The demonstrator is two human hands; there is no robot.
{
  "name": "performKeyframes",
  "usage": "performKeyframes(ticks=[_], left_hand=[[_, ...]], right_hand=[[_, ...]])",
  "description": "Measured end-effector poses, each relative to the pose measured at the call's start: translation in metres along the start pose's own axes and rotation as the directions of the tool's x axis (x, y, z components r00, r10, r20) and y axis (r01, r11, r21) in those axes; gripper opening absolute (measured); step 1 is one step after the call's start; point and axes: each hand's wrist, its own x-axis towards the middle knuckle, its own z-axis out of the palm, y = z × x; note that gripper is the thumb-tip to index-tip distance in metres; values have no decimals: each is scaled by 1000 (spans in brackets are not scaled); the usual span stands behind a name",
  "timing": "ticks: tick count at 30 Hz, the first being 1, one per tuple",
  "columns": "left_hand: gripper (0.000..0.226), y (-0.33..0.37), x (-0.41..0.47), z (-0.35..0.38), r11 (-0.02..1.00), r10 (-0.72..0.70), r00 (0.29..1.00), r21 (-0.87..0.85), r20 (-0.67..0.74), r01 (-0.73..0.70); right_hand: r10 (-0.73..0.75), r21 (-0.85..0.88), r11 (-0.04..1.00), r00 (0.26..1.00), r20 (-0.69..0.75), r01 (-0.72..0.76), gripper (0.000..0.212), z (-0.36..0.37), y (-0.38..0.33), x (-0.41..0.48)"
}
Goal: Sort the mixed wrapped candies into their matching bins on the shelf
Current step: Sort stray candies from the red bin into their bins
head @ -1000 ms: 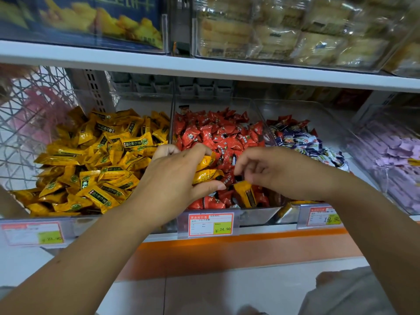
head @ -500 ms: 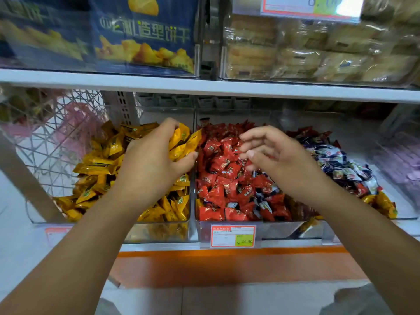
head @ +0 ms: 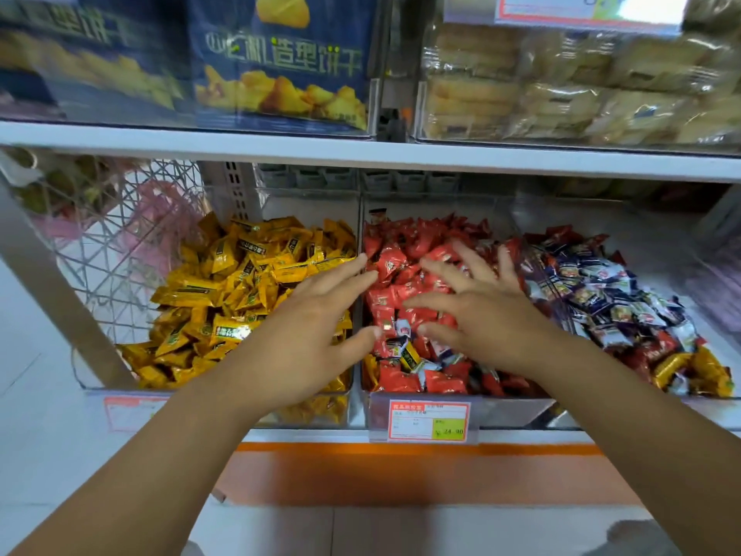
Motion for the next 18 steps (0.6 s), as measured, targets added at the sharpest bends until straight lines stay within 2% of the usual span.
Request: performKeyframes(ticks=[2, 4, 6, 8, 10, 12, 15, 18], left_hand=[[72, -1, -2, -3, 1000, -1, 1000, 4, 7, 1], [78, -1, -6, -6, 1000, -1, 1000, 21, 16, 0], [83, -2, -9, -8, 999, -19, 999, 36, 41, 17], [82, -4, -10, -7, 998, -20, 998, 54, 52, 17], [79, -6, -10, -6, 999, -3, 999, 51, 40, 1], [78, -8, -10, -5, 999, -4, 999, 38, 34, 3], [80, -10, -12, -4, 999, -7, 999, 45, 32, 5], [78, -12, -15, -4, 1000, -6, 1000, 25, 17, 6]], right_hand=[[89, -13, 996, 996, 11, -89, 40, -8, 12, 2], [108, -13, 994, 993, 45, -107, 41, -14, 14, -2], [-4, 72, 997, 996, -89, 10, 38, -18, 3, -9], [-149, 284, 933, 956, -254, 221, 22, -19, -19, -12], [-237, 407, 864, 953, -189, 296, 15, -13, -43, -10], [-253, 359, 893, 963, -94, 270, 23, -1, -55, -3], [-168, 214, 962, 985, -38, 172, 44, 11, -54, 6], [-136, 164, 976, 989, -60, 144, 40, 18, -58, 9]])
